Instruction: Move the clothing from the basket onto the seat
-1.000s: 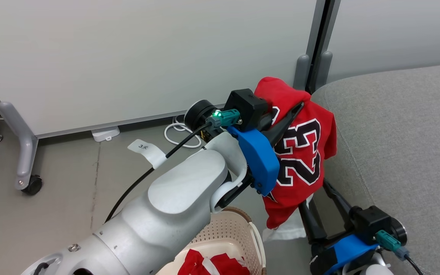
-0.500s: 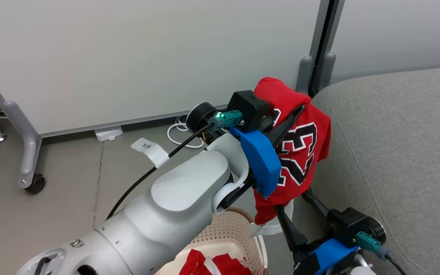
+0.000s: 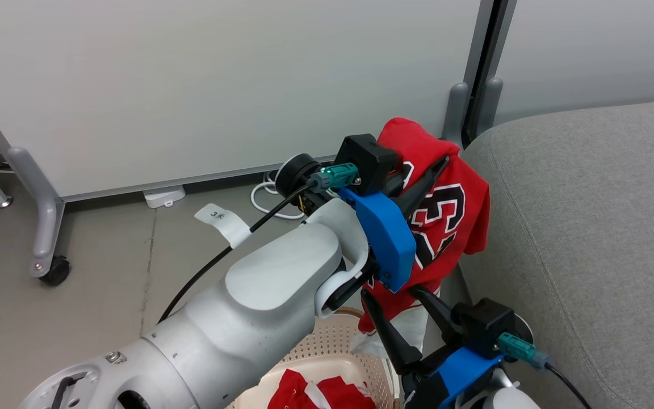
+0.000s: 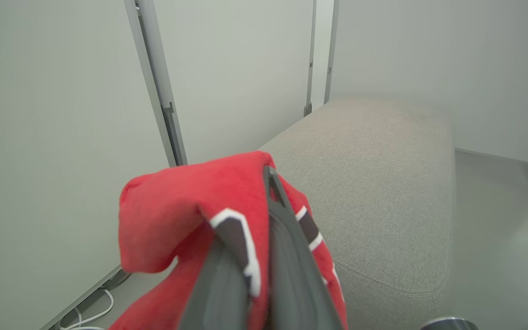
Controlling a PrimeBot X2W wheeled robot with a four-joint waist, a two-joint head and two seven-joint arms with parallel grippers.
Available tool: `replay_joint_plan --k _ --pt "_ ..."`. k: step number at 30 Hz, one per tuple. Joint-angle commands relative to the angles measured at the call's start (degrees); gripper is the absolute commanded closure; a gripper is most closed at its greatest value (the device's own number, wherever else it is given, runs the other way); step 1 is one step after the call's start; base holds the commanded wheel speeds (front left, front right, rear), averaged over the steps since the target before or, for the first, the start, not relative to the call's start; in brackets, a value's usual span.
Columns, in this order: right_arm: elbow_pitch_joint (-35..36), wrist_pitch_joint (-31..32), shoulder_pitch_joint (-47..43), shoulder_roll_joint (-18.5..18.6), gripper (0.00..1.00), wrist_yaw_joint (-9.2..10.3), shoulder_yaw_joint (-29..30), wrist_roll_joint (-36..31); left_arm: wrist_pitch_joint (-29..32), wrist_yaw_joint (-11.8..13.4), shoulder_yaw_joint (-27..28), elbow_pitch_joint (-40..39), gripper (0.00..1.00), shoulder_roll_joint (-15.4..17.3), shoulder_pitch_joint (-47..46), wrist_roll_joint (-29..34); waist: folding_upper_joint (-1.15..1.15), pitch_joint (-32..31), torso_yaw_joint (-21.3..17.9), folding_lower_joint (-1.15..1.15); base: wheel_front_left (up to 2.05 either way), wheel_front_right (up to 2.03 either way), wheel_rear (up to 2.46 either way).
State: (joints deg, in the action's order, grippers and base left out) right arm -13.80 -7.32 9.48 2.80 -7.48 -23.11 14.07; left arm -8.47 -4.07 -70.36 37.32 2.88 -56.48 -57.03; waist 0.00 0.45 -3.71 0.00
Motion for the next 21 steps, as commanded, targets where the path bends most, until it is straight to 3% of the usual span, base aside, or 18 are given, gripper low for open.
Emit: replay_joint_plan --k 1,9,21 --pt "0.0 0.1 1.2 0.2 0.0 -0.03 -0.7 1.6 -0.5 0.1 -0.2 0.1 1.0 0.0 -0.9 -0.4 0.0 0.0 0.0 0.0 0.0 0.0 0.0" --pt "-3.4 0.1 4.1 0.2 0.0 -0.03 0.3 9.0 -0.7 0.4 -1.3 -0.2 1.0 0.0 -1.2 -1.5 0.0 0.1 0.3 0.0 0.0 0.0 0.0" --pt "-12.7 -1.1 10.2 0.2 0.0 -0.03 3.4 6.9 -0.8 0.9 -2.2 -0.9 1.0 0.0 -1.7 -2.7 0.0 0.3 0.3 0.0 0.0 0.0 0.0"
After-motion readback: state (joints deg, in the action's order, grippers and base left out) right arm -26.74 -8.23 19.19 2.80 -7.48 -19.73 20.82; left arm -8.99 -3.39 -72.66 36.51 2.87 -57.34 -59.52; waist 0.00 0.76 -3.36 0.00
